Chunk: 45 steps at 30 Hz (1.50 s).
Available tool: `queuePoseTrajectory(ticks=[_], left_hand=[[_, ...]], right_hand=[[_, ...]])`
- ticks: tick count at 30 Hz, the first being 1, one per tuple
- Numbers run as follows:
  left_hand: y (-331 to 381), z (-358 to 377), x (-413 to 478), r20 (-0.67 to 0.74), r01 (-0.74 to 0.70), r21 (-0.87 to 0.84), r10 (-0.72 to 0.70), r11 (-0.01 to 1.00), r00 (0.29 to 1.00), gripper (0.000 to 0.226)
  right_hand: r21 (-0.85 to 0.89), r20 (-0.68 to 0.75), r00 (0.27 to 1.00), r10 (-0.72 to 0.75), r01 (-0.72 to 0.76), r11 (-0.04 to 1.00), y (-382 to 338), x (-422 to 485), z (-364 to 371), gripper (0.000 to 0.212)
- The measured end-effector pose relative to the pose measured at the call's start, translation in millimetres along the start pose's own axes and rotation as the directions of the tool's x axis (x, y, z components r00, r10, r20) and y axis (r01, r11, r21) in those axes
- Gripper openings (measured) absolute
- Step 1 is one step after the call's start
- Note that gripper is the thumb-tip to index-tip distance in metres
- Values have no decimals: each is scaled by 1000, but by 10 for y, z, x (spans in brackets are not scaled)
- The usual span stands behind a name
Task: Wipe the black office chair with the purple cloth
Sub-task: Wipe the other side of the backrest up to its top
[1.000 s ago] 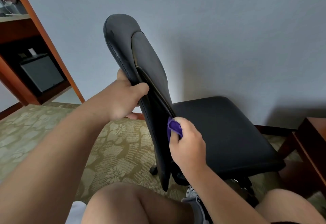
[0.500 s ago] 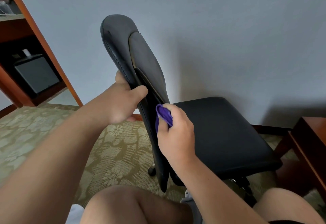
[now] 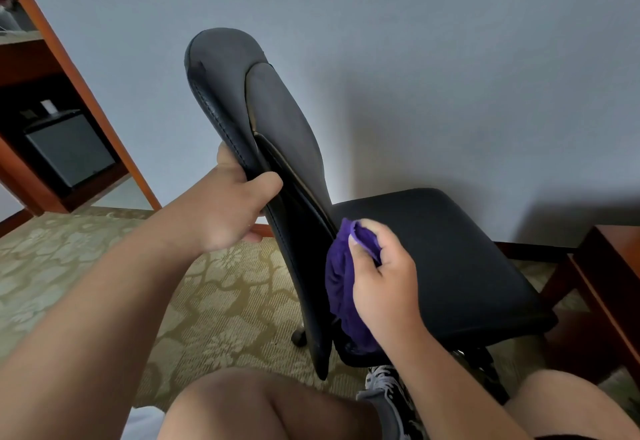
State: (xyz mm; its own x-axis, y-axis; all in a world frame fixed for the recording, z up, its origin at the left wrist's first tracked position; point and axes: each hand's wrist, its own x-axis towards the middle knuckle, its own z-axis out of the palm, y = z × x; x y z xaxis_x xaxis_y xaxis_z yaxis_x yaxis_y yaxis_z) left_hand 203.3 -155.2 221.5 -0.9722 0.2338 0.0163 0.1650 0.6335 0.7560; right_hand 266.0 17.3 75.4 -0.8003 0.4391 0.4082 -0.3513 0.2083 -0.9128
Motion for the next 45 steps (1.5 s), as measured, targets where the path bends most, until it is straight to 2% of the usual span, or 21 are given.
queuePoseTrajectory(ticks=[4, 7, 11, 13, 17, 21, 24, 28, 32, 36, 42, 45], left_hand=[[14, 3, 4, -7, -3, 5, 3, 1000, 1000, 49], [33, 5, -17, 19, 12, -13, -12, 1000, 1000, 65], [46, -4, -36, 35, 17, -14, -17, 1000, 999, 75], [51, -5, -29, 41, 21, -15, -20, 1000, 999, 81], [56, 9, -13, 20, 29, -33, -29, 999, 999, 77], [25, 5, 2, 14, 38, -20, -38, 999, 999, 84], [12, 1, 13, 9, 27, -11, -27, 1000, 1000, 80], [21, 4, 23, 0, 27, -2, -27, 1000, 1000, 76], [-2, -3, 31, -17, 34, -15, -34, 999, 999, 68], [-20, -13, 33, -22, 44, -24, -45, 999, 999, 81], [-9, 10, 33, -35, 28, -9, -29, 1000, 999, 70], [-1, 4, 25, -34, 38, -6, -39, 999, 999, 76]], right_hand=[[-37, 94, 992, 83, -80, 996, -129, 230, -26, 23], [-142, 190, 968, 164, -138, 980, -98, 323, 4, 24], [-209, 220, 954, 206, -160, 965, -68, 421, 21, 19], [-200, 228, 954, 192, -147, 969, -130, 481, 56, 18], [-139, 275, 955, 115, -79, 987, -346, 587, 149, 21], [-191, 311, 948, 70, -10, 981, -259, 550, 111, 28], [-245, 278, 955, 105, -35, 969, -73, 431, 45, 32], [-168, 215, 968, 131, -96, 981, -136, 423, 133, 27], [-127, 223, 974, 47, -19, 992, -369, 539, 288, 25], [-168, 242, 970, 35, 6, 986, -296, 496, 242, 28], [-173, 162, 968, 190, -162, 971, -144, 404, 183, 22], [-98, 167, 970, 174, -159, 982, -392, 487, 318, 18]])
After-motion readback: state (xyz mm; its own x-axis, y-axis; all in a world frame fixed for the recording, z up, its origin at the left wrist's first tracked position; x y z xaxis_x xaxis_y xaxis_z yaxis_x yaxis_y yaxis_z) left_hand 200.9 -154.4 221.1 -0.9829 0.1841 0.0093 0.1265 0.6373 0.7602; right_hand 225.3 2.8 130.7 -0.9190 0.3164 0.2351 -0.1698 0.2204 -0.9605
